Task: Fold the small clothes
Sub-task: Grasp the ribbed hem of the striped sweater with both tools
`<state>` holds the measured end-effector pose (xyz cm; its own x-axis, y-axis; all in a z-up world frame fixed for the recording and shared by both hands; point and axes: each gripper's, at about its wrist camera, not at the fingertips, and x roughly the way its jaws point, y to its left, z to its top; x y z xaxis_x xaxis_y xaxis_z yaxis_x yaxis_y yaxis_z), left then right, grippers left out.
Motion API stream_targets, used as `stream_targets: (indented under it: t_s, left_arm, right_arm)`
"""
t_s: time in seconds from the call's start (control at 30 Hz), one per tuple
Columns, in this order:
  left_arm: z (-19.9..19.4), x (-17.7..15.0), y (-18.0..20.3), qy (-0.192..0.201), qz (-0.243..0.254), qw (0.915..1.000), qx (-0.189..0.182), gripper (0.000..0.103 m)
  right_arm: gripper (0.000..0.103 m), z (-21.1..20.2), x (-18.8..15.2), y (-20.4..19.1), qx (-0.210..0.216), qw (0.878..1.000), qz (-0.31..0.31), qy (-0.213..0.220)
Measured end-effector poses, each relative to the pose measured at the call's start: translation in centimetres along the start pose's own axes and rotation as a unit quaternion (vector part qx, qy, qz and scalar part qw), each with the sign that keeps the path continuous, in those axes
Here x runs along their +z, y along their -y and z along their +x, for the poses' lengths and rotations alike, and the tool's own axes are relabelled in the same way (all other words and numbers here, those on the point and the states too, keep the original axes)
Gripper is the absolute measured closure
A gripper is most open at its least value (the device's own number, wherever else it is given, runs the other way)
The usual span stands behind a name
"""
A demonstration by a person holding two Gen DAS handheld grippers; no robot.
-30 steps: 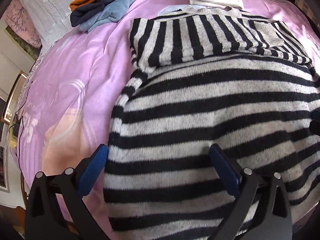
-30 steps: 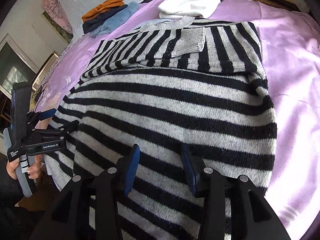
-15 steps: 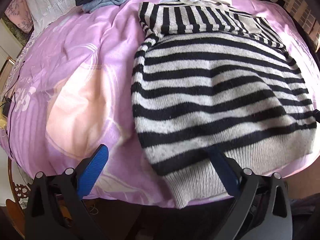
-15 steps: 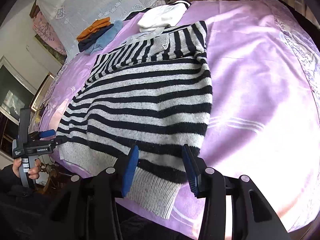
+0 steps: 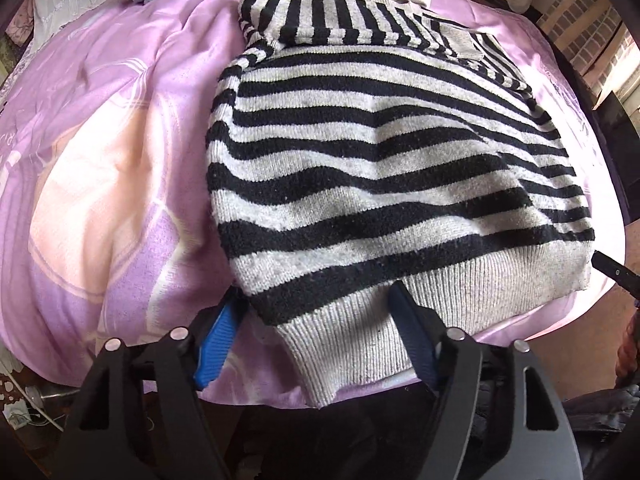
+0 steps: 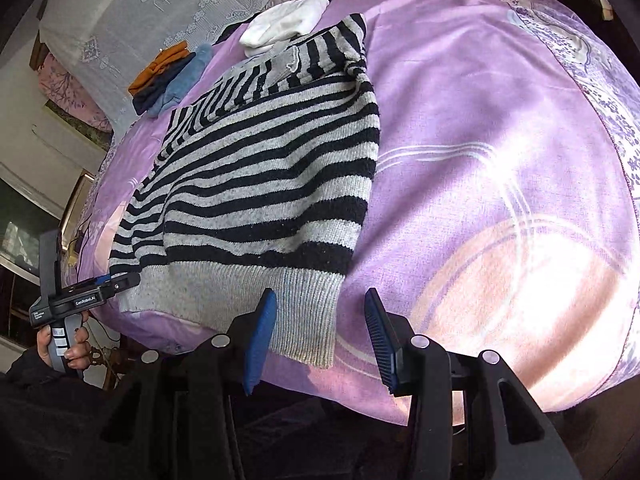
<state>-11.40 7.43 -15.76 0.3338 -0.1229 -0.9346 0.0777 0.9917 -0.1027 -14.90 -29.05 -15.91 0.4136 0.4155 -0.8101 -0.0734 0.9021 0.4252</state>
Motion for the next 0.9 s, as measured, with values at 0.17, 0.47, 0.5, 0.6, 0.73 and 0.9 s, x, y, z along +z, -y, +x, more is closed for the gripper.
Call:
stream_targets:
  t_s: [0.17, 0.47, 0.5, 0.6, 0.73, 0.9]
  left_arm:
    - [-0.6, -0.2, -0.2, 0.004, 0.012, 0.9999, 0.000, 0.053]
    - [-2.5, -0.8, -1.2, 0.009, 0.023, 0.9996, -0.010, 0.079]
    - [-2.1, -1.1, -1.5, 0.004, 0.023, 0.9997, -0.011, 0.078]
    - [-1.2, -1.7, -2.0, -0.004, 0.010, 0.9998, -0.016, 0.072]
    - [-1.2, -1.9, -1.8, -0.006, 0.020, 0.9996, -0.016, 0.041]
    - [-0.8, -1.8, -0.5, -0.008, 0.046, 0.9986, -0.027, 0.042]
  right_arm:
    - [0.079, 1.4, -0.4, -0.4, 0.017, 1.000, 0.009, -0.020]
    - [0.096, -2.0, -0.1, -1.2, 0.024, 1.000, 0.005, 0.004]
    - [0.096, -1.1, -0.3, -0.7, 0.019, 1.000, 0.013, -0.007]
    - [0.095, 1.4, -1.5, 1.1, 0.011, 0.998, 0.051, -0.033]
    - [0.086, 0.6, -1.4, 0.8, 0.016, 0.998, 0.055, -0.019]
    - [0.084, 0.8, -1.1, 0.2, 0.024, 0.998, 0.056, -0.012]
